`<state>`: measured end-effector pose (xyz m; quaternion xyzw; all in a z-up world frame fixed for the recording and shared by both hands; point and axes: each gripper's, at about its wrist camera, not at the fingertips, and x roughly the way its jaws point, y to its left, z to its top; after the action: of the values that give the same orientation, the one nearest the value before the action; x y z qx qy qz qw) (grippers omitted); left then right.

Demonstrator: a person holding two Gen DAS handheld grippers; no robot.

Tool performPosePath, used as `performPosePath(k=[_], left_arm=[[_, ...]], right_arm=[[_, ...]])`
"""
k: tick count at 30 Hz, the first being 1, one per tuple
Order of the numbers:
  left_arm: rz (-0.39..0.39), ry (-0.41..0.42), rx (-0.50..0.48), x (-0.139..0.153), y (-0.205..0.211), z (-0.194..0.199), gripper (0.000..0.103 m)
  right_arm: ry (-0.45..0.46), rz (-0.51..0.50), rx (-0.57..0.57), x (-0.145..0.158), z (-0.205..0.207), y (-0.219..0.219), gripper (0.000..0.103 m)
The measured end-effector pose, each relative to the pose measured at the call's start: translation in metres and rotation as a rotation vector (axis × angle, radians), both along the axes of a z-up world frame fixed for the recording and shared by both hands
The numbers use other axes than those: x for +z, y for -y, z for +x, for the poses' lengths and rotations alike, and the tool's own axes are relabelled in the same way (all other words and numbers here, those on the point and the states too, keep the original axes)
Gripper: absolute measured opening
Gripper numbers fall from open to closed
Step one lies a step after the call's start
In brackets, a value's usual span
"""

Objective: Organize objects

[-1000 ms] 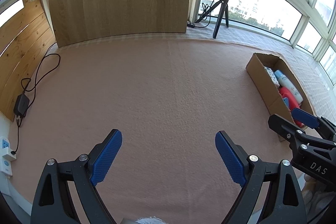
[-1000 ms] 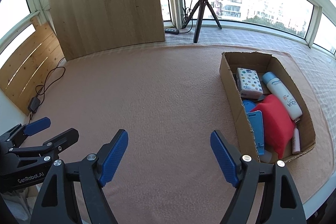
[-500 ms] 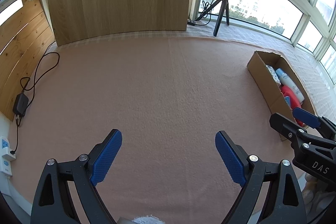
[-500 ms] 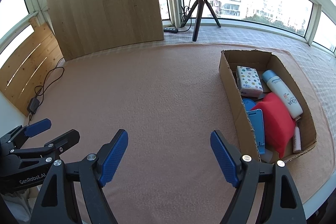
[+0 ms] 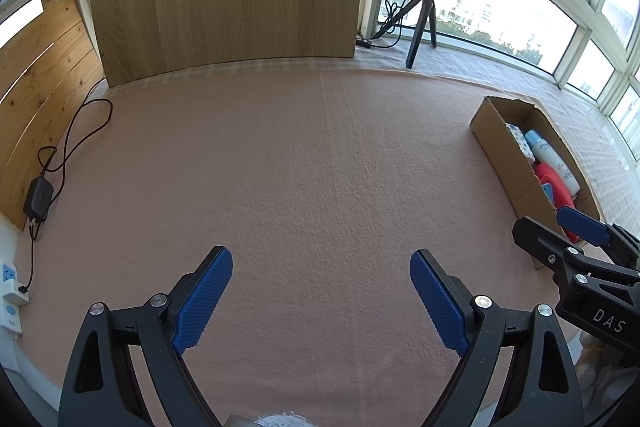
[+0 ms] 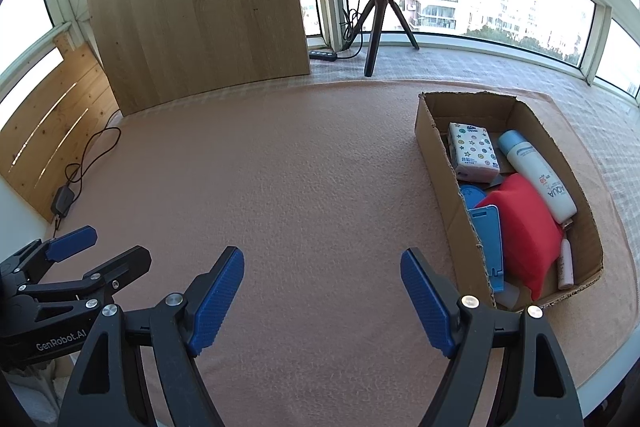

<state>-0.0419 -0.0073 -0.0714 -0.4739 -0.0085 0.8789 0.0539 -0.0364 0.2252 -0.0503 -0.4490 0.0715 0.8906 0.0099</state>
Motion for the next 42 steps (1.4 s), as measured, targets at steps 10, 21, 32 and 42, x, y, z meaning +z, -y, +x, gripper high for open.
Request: performPosePath(k=[10, 21, 32, 42], left_arm=[[-0.001, 0.002, 0.0, -0.0016, -0.0032, 0.0, 0.093], [0.0, 0.007, 0.002, -0.0041, -0.0054, -0.0009, 0.093], [0.003, 0.009, 0.0, -0.0035, -0.0013, -0.0033, 0.093], [0.003, 0.012, 0.001, -0.0041, -0.0012, -0.0046, 0.093]], right_arm=[[0.001, 0.001, -0.003, -0.0006, 0.0014, -0.0029, 0.077], [0.006, 0.0, -0.003, -0.0021, 0.0011, -0.0051, 0.077], [0.006, 0.002, -0.003, -0.0022, 0.0006, -0.0048, 0.077], [0.007, 0.001, -0.005, -0.0034, -0.0013, -0.0059, 0.077]])
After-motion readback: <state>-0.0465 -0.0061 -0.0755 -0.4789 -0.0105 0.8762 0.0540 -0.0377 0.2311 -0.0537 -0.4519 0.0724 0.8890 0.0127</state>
